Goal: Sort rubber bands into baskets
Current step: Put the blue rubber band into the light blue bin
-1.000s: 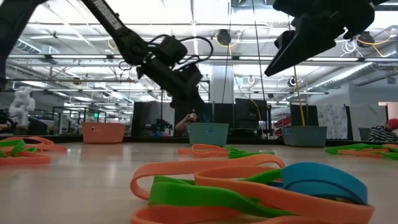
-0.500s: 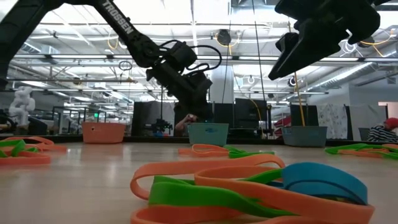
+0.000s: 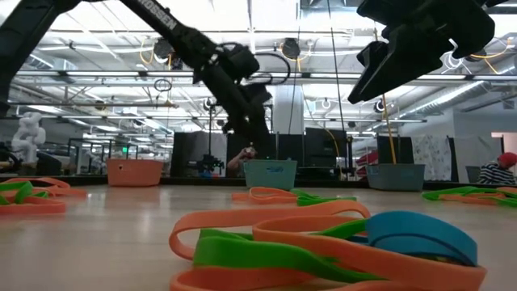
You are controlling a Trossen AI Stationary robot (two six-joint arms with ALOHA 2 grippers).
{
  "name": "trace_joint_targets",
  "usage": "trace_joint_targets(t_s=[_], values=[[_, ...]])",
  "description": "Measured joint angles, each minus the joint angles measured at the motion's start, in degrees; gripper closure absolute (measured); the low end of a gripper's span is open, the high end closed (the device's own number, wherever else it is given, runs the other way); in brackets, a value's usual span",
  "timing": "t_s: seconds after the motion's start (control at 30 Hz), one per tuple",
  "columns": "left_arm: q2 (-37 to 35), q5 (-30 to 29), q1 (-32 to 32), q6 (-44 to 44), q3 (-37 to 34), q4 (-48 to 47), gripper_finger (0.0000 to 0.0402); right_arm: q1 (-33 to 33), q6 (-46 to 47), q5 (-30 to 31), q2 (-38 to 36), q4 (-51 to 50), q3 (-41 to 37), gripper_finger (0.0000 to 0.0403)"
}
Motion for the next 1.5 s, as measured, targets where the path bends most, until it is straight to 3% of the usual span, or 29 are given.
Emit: trace_joint_targets(t_s=[0.17,0.37,0.5,0.6,0.77,0.9,1.1,1.5], values=[[-4.36,1.61,-1.87,2.01,1.80,-15.37,0.0235,0.00,0.00,0.00,0.00,0.00,0.00,0.0211],[-13.27,1.93,-8.24,2.35,-2.64,-29.00,0.0235,0.00,-0.02,-0.03,0.00,0.05,0.02,0.0211],[-19.88,2.30,-16.82,-0.07,-8.02,-30.69,0.0235,0.00,-0.03,-0.86,0.02,0.95,0.02,0.0211],[-23.82,2.16,-24.51,-2.58,-12.75,-30.73,0.0235,0.00,-1.22,-4.82,0.02,3.07,0.02,0.0211],[-27.71,-1.02,-36.54,-15.37,-18.81,-30.98,0.0235,0.05,-3.43,-9.21,0.02,8.62,0.03,0.0211],[-27.67,-1.28,-43.79,-25.48,-20.89,-35.14,0.0235,0.04,-3.43,-9.32,0.02,10.75,0.04,0.0211],[-27.22,-0.64,-51.78,-37.22,-23.71,-42.39,0.0235,0.04,-2.30,-9.31,0.02,10.64,0.04,0.0211],[-26.97,-0.45,-62.82,-40.88,-33.28,-40.75,0.0235,0.11,-1.46,-9.31,0.02,10.29,0.04,0.0211]])
